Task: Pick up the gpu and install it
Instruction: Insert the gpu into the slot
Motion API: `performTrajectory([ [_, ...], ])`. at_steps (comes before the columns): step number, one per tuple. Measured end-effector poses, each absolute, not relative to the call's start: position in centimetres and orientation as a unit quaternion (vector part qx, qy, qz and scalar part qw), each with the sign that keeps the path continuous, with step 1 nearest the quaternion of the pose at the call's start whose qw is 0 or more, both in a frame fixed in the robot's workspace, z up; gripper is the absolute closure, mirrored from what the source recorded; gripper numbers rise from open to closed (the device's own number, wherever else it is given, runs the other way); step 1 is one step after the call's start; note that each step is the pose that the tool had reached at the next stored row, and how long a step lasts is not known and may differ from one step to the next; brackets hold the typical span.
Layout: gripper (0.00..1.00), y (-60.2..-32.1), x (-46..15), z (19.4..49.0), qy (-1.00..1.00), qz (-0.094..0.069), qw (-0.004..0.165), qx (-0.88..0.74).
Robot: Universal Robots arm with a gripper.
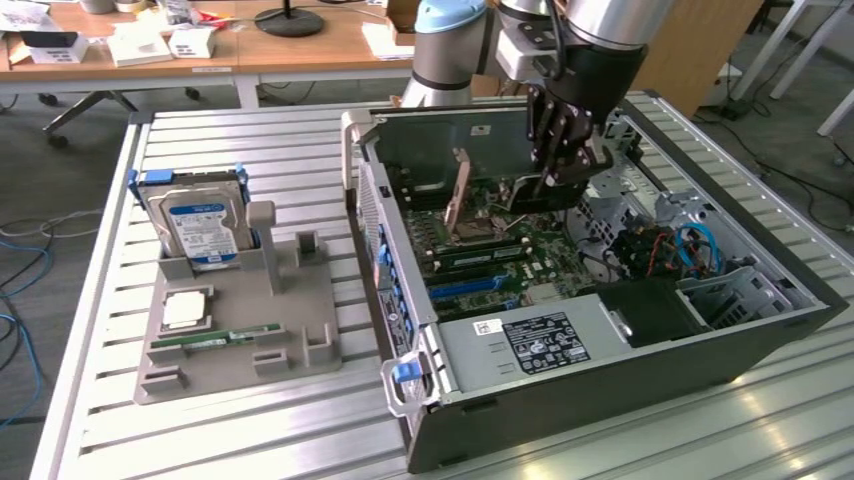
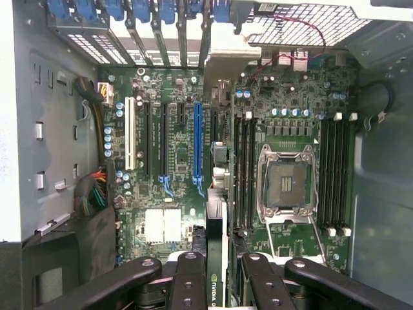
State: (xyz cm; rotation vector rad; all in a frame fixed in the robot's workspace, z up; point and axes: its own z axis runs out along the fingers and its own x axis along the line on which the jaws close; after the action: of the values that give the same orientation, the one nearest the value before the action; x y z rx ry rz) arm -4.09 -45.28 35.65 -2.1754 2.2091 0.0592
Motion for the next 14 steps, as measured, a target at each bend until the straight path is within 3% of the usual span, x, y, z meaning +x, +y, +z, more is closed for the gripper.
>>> performTrajectory([
  [14, 0.74, -45.28, -4.10, 35.07, 0.712, 0.019, 0.021, -0.701],
])
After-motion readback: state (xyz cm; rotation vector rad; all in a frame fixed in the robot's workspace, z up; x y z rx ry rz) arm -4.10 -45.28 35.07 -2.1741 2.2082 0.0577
